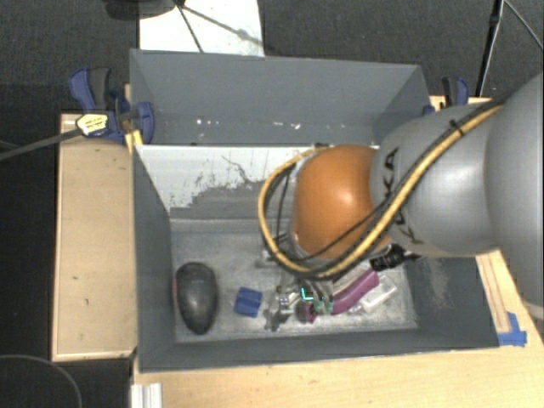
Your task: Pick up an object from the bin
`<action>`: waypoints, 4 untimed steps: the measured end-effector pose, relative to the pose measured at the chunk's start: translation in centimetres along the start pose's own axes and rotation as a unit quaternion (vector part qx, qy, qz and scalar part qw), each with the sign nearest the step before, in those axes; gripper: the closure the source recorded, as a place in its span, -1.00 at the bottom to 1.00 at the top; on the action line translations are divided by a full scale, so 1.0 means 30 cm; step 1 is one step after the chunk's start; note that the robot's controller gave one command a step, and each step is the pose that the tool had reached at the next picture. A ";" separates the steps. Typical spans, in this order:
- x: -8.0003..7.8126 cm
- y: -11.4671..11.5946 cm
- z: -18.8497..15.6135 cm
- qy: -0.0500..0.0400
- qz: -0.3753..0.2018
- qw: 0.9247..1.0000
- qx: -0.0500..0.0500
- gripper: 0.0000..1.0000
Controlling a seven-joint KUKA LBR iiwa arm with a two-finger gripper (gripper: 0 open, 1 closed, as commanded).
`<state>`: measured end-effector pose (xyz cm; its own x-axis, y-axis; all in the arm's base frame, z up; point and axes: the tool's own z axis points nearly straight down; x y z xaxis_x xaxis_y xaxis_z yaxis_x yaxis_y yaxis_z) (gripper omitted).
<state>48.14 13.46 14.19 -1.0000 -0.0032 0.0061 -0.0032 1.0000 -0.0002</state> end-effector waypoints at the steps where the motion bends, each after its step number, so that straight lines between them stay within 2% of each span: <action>1: -0.026 -0.095 0.234 -0.006 0.120 0.993 -0.002 -1.00; 2: -0.033 -0.094 0.226 -0.010 0.122 0.992 -0.003 1.00; 3: -0.057 -0.185 0.210 -0.005 0.131 0.991 -0.001 1.00; 4: -0.055 -0.181 0.211 -0.005 0.132 0.991 -0.001 -1.00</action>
Offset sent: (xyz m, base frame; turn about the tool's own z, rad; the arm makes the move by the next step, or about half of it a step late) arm 0.0054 -0.0289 -0.0719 0.2409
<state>49.76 8.03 7.85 -0.9657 0.2595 -0.0032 0.2595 0.9657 0.0018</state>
